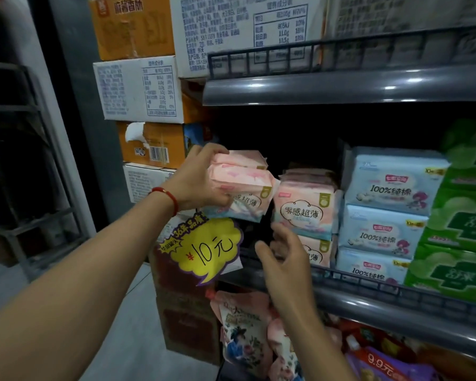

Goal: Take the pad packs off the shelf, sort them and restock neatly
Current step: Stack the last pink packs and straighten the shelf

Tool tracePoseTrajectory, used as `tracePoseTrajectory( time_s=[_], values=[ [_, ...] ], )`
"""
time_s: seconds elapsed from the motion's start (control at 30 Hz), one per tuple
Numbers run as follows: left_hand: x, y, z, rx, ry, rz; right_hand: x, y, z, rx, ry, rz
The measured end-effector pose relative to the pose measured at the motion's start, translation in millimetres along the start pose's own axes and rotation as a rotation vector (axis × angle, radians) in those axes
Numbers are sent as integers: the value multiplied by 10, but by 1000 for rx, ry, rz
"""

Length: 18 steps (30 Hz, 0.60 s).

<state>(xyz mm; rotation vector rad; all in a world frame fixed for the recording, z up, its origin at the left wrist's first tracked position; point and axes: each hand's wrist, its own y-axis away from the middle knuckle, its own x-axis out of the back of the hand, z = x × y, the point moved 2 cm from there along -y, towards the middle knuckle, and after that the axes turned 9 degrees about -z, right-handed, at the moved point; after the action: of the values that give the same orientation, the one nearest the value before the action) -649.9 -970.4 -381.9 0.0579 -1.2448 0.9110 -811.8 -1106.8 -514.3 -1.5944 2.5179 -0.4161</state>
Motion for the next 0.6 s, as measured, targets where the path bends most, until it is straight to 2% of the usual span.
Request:
tracePoseTrajectory(
  time_s=[0.17,0.27,0.5,0.6],
  values=[
    [-139,-230,120,32,-115,49,66,310,406,-168,-42,11],
    [-121,-302,22,69,-50,-70,121,337,442,-189,-36,14],
    [-173,-357,-61,75,185,-242,114,285,344,-13,95,109],
    [-279,-484,-84,103,284,-294,153,211,264,201,359,251]
  ],
)
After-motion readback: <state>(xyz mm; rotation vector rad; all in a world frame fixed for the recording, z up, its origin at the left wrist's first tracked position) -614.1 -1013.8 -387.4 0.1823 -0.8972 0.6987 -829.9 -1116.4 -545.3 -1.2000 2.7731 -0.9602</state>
